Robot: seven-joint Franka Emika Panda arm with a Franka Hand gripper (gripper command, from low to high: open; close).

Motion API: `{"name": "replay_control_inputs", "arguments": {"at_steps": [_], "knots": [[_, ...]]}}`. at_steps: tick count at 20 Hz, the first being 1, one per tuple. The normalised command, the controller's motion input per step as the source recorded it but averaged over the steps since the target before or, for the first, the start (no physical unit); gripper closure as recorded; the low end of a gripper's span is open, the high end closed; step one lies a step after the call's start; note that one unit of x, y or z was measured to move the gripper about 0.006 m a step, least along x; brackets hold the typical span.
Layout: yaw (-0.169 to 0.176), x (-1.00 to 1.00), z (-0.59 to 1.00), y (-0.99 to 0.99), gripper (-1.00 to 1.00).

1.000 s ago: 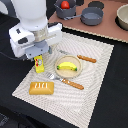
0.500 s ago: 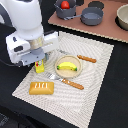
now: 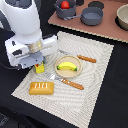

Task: Interact with the objects in diverse but meaningful ways.

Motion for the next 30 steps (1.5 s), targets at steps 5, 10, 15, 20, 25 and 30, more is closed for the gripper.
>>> {"name": "replay_control_inputs", "arguments": {"at_steps": [5, 10, 15, 20, 25, 30], "knots": [[-0.028, 0.15, 0.03, -0.09, 1.0], [-0.009, 0.5, 0.72, 0.39, 1.0], [0.0, 0.42, 0.89, 0.64, 1.0], [0.0, 0.25, 0.82, 0.61, 1.0], [0.0, 0.1, 0.4, 0.48, 1.0], [0.006, 0.06, 0.13, 0.36, 1.0]]}}
